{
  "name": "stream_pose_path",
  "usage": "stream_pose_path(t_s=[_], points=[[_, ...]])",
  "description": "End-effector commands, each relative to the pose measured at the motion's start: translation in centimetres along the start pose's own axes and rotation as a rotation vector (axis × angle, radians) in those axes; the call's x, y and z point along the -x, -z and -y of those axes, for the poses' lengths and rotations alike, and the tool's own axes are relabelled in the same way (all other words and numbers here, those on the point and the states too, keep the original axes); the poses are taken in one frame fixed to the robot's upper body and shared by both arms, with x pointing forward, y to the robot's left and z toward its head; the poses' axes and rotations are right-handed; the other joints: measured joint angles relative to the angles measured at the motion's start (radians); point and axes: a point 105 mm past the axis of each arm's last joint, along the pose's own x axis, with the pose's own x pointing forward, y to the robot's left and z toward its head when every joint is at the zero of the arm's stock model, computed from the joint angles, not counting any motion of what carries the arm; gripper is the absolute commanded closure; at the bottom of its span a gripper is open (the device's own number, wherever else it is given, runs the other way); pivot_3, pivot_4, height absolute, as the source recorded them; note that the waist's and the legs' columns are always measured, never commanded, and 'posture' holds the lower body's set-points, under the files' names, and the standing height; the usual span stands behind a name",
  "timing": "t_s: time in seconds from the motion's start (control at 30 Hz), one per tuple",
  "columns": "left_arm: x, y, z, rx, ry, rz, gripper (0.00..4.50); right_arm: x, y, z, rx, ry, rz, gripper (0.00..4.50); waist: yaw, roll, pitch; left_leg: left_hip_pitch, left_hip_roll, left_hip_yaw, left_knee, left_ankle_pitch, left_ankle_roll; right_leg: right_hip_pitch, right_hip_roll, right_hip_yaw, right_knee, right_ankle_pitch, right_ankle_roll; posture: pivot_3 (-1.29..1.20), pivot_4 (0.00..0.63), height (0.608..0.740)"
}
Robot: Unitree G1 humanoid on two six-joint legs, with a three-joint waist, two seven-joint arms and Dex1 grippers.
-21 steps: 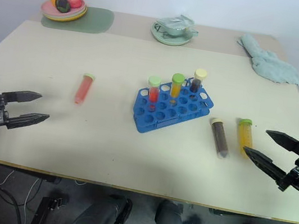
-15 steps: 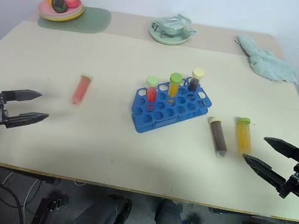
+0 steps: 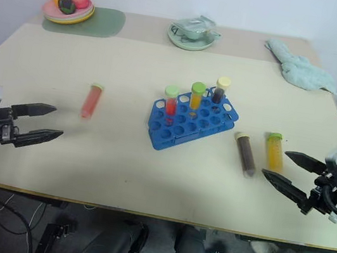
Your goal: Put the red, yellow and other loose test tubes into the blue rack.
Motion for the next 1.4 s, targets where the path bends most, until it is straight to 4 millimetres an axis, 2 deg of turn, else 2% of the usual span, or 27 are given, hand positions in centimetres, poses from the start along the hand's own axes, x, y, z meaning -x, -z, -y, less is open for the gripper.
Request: stream_pose_path(t_s=[0.03, 0.27, 0.37, 0.53, 0.63, 0.77, 1.0, 1.4], points=[[-0.9, -1.4, 0.8, -0.027, 0.055, 0.061, 0.02, -0.9, -1.2, -0.5, 0.037, -0.024, 0.006, 0.6, 0.0, 0.0, 0.0, 0.0, 0.0, 0.0, 0.0, 0.0, 0.0, 0.0, 0.0, 0.0, 0.0, 0.0, 0.0, 0.0, 0.15, 0.74], [-4.7, -2.9, 2.7, -0.073, 0.185, 0.134, 0.02, -3.6, -2.3, 0.8, -0.003, 0.027, -0.113, 0.6, 0.0, 0.0, 0.001, 0.0, 0.0, 0.002, 0.001, 0.002, -0.003, 0.0, 0.0, 0.001, 0.0, 0.001, -0.002, 0.0, 0.15, 0.74], [-6.9, -3.2, 4.0, -0.098, 0.271, 0.146, 0.02, -5.7, -2.3, 2.0, -0.116, 0.044, -0.21, 0.6, -0.004, -0.001, 0.001, 0.0, 0.002, 0.003, 0.001, 0.002, -0.004, -0.001, 0.001, 0.002, 0.0, 0.001, -0.002, 0.0, 0.15, 0.74], [-9.5, -3.3, 5.0, -0.183, 0.36, 0.163, 0.02, -7.6, -2.4, 3.2, -0.281, 0.083, -0.353, 0.6, -0.001, -0.001, 0.001, -0.005, 0.003, 0.007, 0.002, 0.003, -0.004, -0.006, 0.002, 0.006, 0.0, 0.002, -0.003, 0.0, 0.15, 0.74], [-10.5, -3.4, 5.9, -0.216, 0.421, 0.183, 0.02, -8.3, -1.9, 3.1, -0.344, 0.079, -0.413, 0.6, 0.0, -0.001, 0.001, -0.015, 0.003, 0.007, 0.004, 0.003, -0.004, -0.016, 0.003, 0.007, 0.001, 0.008, 0.0, 0.0, 0.15, 0.74], [-11.6, -3.2, 6.5, -0.246, 0.452, 0.181, 0.02, -9.2, -0.9, 3.4, -0.394, 0.09, -0.459, 0.6, -0.002, -0.002, 0.001, -0.016, 0.003, 0.01, 0.004, 0.002, -0.003, -0.017, 0.003, 0.008, -0.001, 0.008, 0.0, 0.0, 0.15, 0.74], [-12.4, -3.0, 7.2, -0.247, 0.473, 0.187, 0.02, -11.2, 0.5, 4.1, -0.425, 0.142, -0.532, 0.6, -0.004, -0.001, 0.001, -0.014, 0.003, 0.012, 0.006, 0.003, -0.004, -0.017, 0.004, 0.011, 0.001, 0.011, 0.002, 0.0, 0.15, 0.74], [-11.8, -2.1, 7.4, -0.227, 0.443, 0.167, 0.02, -14.4, 2.4, 5.2, -0.335, 0.185, -0.614, 0.6, -0.009, -0.003, 0.0, -0.014, 0.003, 0.014, 0.007, 0.003, -0.004, -0.017, 0.005, 0.013, 0.001, 0.012, 0.002, 0.0, 0.15, 0.74]])
